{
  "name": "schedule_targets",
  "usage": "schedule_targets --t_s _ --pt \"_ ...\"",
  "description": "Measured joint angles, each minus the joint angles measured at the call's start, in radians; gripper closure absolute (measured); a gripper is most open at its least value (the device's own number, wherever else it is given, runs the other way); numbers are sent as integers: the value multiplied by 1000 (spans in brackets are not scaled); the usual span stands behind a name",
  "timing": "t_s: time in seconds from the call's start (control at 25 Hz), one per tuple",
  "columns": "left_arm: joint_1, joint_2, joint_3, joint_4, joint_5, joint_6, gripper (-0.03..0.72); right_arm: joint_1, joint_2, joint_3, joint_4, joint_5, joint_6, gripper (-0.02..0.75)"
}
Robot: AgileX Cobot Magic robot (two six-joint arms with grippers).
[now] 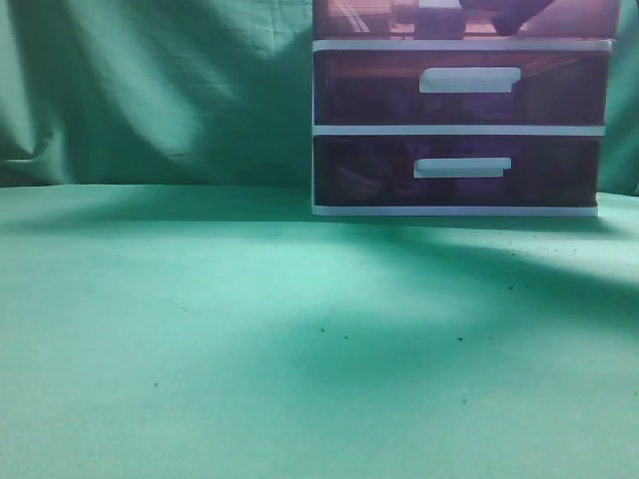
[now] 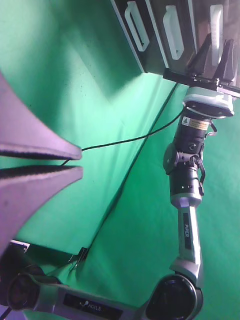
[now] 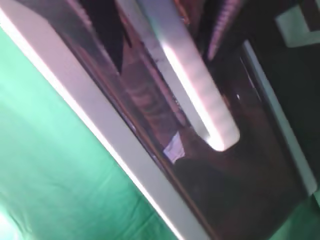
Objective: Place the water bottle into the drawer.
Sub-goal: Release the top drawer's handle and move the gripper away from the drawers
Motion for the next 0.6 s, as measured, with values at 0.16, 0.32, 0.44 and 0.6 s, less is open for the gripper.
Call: schedule_targets --t_s 0.16,0.32,0.44,0.6 --pt "0 0 0 0 0 2 688 -7 0 -11 -75 1 108 374" --pt "0 0 0 0 0 2 688 -16 -8 -20 -180 15 253 374" --pt "0 0 0 0 0 2 688 -16 -31 -21 -250 52 347 374" --pt "0 0 0 0 0 2 688 -19 -64 -21 -351 121 470 374"
